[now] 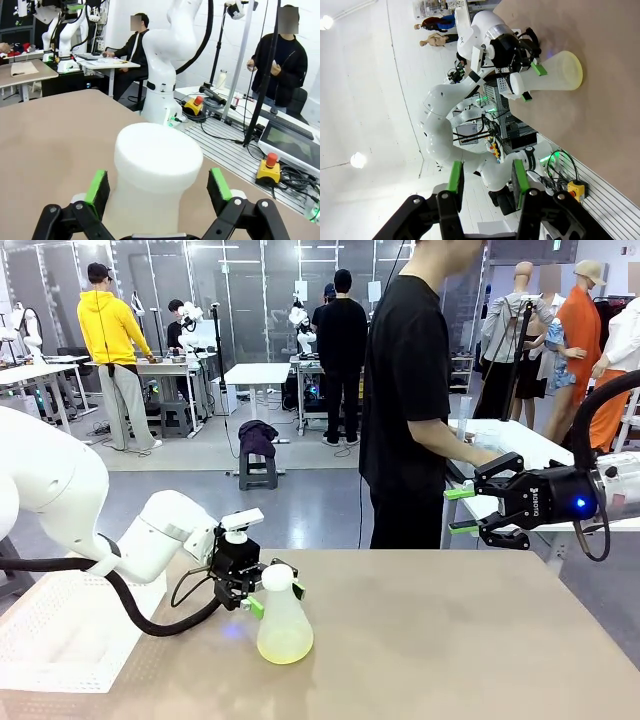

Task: Prepare the solutions needed for the experiment.
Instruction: When the human places the Big flask in the center of the table, pick up the Big flask and place it in the left Organizing basket.

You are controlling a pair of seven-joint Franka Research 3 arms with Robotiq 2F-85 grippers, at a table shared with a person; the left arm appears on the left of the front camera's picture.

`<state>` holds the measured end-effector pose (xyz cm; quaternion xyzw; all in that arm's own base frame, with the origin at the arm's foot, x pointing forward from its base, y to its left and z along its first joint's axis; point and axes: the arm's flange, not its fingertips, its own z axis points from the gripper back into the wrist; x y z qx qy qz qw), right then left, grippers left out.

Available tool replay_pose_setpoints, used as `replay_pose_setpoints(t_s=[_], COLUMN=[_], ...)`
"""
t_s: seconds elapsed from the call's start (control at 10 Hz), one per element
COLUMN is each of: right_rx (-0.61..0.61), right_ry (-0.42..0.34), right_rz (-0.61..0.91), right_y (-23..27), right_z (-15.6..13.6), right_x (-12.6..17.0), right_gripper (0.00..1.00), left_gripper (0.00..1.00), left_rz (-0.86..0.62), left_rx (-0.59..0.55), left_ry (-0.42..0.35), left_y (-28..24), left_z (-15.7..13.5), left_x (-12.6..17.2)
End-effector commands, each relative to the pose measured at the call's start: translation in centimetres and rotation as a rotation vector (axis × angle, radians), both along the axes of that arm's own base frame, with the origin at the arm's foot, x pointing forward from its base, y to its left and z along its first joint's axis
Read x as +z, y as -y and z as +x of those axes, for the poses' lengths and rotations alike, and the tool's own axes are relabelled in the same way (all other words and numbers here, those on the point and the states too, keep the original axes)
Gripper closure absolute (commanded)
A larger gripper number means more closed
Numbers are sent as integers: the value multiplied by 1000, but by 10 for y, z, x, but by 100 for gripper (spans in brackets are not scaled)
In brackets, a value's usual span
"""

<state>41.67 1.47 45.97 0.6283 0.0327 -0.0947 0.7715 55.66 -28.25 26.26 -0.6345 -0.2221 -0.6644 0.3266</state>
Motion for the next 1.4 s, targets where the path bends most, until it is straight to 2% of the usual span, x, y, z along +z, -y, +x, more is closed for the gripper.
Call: replay_pose_setpoints(t_s=[0.0,0.3,0.4,0.7,1.0,1.3], right_rx=[0,0,0,0,0,0], right_ry=[6,6,6,6,6,6], right_rz=[4,4,4,4,4,4], right_y=[0,0,0,0,0,0], right_z=[-1,-1,-1,-1,-1,-1], right_x=[2,2,2,2,2,2], right_gripper=[50,50,50,50,50,50], left_gripper=[0,0,0,0,0,0], left_rz=[9,9,-5,-3,-28,-64], left_rx=[-57,-86,-18,-25,-56,-83], left_ry=[-13,-47,-6,-16,25,23], left_y=[3,11,5,6,25,37], left_z=[5,10,-1,1,17,25], left_x=[-2,-1,-1,-1,-11,-7])
